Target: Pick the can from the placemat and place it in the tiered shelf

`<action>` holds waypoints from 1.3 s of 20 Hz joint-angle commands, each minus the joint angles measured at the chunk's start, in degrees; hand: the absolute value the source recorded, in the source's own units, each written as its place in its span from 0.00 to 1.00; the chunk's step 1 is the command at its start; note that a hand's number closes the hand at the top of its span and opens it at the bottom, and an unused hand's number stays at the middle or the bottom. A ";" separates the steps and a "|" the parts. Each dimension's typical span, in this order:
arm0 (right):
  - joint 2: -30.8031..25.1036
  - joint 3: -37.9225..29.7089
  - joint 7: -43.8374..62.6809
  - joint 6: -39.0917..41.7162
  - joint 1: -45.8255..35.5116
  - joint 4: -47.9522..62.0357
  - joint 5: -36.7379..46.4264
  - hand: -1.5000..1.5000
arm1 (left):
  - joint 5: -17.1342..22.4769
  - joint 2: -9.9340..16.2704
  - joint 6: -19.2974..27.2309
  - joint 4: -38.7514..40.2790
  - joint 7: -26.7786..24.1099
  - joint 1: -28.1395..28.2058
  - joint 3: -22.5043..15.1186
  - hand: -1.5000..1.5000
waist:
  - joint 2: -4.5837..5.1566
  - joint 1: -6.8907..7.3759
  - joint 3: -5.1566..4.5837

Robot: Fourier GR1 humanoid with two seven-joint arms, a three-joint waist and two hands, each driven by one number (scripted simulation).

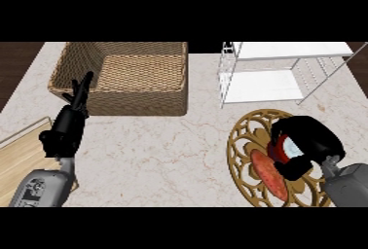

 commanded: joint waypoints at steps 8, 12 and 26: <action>30.93 12.61 26.91 -16.86 1.01 -5.15 14.00 1.00 | 0.03 -3.47 -2.03 4.96 2.84 0.22 -3.07 0.50 | 0.92 -0.80 -0.76; 35.10 15.68 31.09 -27.96 0.13 -11.08 14.05 1.00 | 2.08 -2.87 -3.59 3.74 2.56 1.69 -1.57 0.50 | 0.71 -0.34 -0.73; 35.43 15.87 51.38 -23.61 -14.44 -24.89 33.05 1.00 | -1.39 -5.14 -1.99 3.39 2.02 3.75 -3.03 0.50 | 0.25 -1.52 -0.87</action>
